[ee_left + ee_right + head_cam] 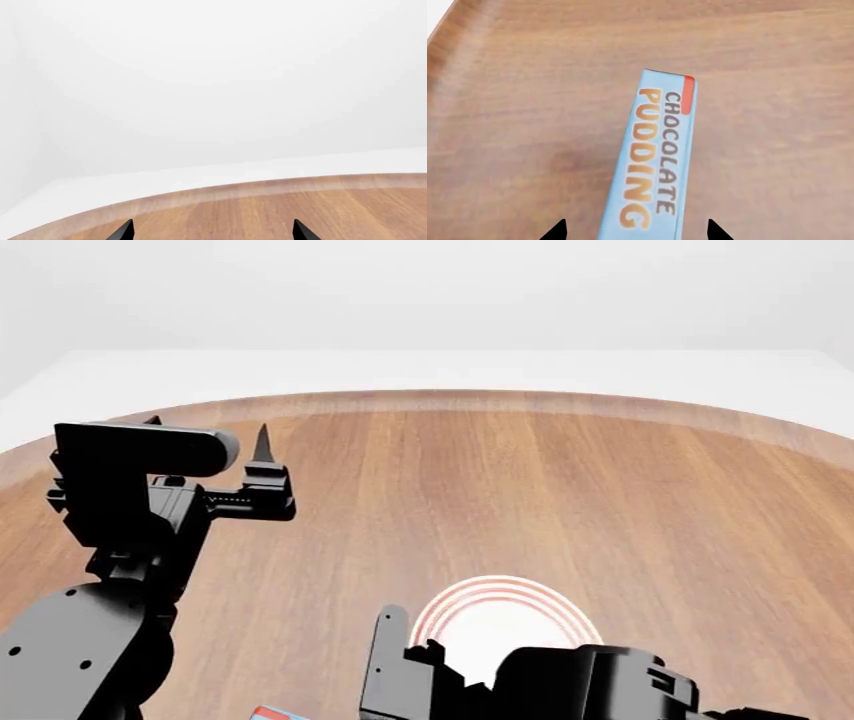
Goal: Put the chocolate pudding to the right of the plate.
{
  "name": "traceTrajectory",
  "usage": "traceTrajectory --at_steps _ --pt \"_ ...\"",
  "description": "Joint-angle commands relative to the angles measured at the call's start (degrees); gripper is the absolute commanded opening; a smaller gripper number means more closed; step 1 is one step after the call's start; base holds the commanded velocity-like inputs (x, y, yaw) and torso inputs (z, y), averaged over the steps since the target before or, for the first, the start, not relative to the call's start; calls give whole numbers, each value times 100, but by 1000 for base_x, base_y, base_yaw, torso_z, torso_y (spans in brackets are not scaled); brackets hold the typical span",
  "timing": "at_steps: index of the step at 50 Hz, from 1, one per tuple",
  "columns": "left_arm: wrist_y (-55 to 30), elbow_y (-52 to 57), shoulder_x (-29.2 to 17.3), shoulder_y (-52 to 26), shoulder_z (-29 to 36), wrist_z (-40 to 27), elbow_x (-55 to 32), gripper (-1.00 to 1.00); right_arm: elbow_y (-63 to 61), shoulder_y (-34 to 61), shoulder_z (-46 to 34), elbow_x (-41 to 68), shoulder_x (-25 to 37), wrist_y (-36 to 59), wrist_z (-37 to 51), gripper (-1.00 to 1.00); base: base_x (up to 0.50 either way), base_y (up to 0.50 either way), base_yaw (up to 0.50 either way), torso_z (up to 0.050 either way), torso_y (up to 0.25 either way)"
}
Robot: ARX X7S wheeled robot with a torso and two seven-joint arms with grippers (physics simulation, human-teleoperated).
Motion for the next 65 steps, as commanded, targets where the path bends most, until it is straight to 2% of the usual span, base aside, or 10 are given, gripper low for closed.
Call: traceTrajectory --at_steps 1,27,46,47,59,65 --pt "32 -21 -6 20 -5 -16 -32 100 388 -63 -109 -112 -99 -229 -185 100 0 0 0 0 0" --pt "115 -59 -40 72 -16 -51 -92 100 1454 -316 -475 -456 -422 -778 -579 100 0 0 0 0 0" --pt "162 -95 -61 86 -1 -86 -126 100 1684 -403 -589 -507 -499 -888 -676 100 0 0 0 0 0" --pt "163 -90 -64 86 -3 -88 -129 100 1667 -399 -601 -505 -489 -883 -689 -100 0 0 0 0 0" --pt "186 -116 -81 96 -10 -108 -154 100 1552 -386 -503 -471 -469 -847 -523 -100 0 0 0 0 0" --pt "151 -79 -94 90 -28 -124 -182 100 825 -145 -282 -262 -311 -328 -108 -100 0 0 0 0 0"
